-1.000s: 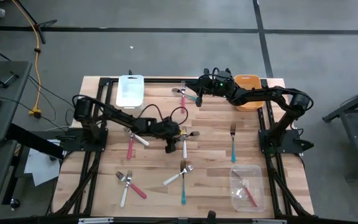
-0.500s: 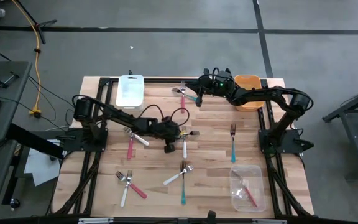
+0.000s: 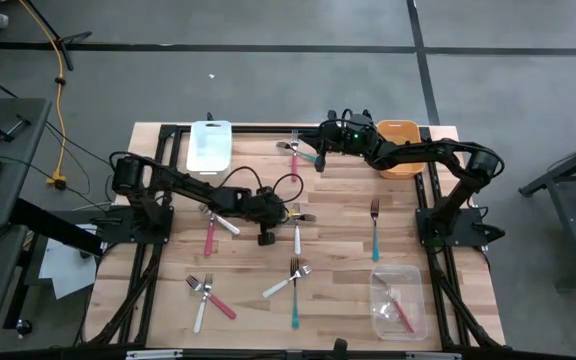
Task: Sort silverware by color (type)
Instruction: Put the center blue fork into the white bin
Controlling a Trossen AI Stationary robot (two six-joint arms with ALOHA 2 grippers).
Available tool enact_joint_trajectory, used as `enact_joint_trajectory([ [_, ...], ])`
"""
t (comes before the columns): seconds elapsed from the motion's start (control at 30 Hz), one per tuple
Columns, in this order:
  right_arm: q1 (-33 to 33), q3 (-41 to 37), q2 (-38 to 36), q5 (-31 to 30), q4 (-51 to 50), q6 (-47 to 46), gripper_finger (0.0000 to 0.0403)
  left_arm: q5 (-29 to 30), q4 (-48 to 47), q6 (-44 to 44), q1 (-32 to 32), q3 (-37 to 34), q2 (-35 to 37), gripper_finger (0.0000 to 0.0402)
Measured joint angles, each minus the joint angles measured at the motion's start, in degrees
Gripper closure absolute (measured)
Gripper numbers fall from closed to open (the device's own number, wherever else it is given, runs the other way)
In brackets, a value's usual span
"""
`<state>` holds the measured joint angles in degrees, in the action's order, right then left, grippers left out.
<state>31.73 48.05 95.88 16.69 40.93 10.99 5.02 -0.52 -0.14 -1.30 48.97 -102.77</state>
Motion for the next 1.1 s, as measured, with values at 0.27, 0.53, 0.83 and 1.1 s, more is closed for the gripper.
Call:
enact_joint_trajectory([
  [0.27,0.00,-0.02,0.00,0.00,0.02,-0.03,0.0403,3.73,-6.44,0.00,-0.65,0.04,7.29,0.0377],
  [0.53,0.00,-0.02,-0.02,0.00,0.00,-0.25,0.0403,7.98,-12.97,-2.21,-1.77,0.15,17.55,0.0377],
  [0.83,0.00,-0.02,-0.02,0.00,-0.61,-0.14,0.0403,13.15,-20.00,-8.81,-5.84,-5.77,28.92,0.0377],
  [1.1,0.00,-0.02,-0.02,0.00,-0.63,-0.47,0.0403,18.90,-24.08,-13.20,-10.92,-9.62,40.60,0.0377],
])
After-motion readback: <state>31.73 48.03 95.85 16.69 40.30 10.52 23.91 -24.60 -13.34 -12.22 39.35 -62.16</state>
